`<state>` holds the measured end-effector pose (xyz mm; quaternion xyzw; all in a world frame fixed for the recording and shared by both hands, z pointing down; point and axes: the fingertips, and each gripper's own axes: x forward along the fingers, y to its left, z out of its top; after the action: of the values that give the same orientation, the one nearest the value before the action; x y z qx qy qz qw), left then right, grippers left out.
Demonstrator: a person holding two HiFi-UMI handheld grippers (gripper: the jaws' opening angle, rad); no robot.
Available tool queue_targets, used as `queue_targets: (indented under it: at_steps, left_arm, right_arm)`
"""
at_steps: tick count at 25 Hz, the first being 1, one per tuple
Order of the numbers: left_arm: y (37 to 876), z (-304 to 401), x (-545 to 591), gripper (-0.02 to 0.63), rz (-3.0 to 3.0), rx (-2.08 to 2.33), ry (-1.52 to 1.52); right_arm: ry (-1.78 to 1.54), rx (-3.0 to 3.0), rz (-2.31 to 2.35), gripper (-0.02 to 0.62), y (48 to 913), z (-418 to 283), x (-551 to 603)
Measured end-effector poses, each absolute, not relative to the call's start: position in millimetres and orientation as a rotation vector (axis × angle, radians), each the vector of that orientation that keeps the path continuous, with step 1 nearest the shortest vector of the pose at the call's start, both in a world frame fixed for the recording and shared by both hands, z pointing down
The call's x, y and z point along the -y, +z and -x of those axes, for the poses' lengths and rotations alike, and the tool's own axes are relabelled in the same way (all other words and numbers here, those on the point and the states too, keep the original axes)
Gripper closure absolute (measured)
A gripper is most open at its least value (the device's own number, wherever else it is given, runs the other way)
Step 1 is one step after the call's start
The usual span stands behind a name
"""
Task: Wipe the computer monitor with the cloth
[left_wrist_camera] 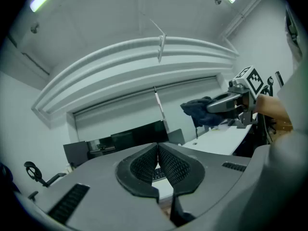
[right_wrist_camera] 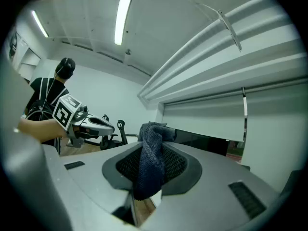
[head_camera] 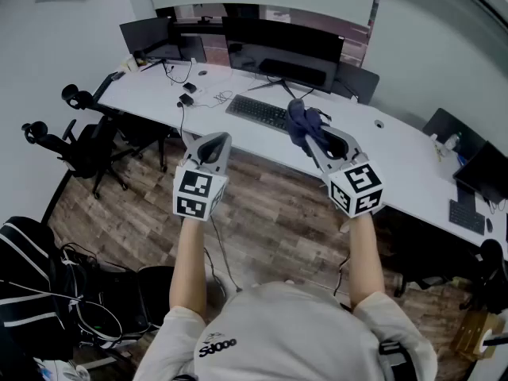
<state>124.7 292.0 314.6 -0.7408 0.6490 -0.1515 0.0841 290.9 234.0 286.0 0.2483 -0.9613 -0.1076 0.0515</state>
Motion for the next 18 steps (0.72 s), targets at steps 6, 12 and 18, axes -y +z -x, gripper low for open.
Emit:
queue_targets:
  at_steps: [6,12,18]
  left_arm:
    - [316,-118,-290,0.588,2.213,-1.935,-0.448]
    - [324,-104,-290,0.588,2.222,-1.941,-0.468]
    - [323,-87,-301,0.588,2.218,-1.938,-0.455]
  right_arm:
    - [-0.321,2.911,-0.759,0.509,291,-284,-230]
    - [-0.270,2.933,-0.756,0.509,295,-274,-230]
    - [-0.249,2.942,-0.788,0.509,290,-260,-238]
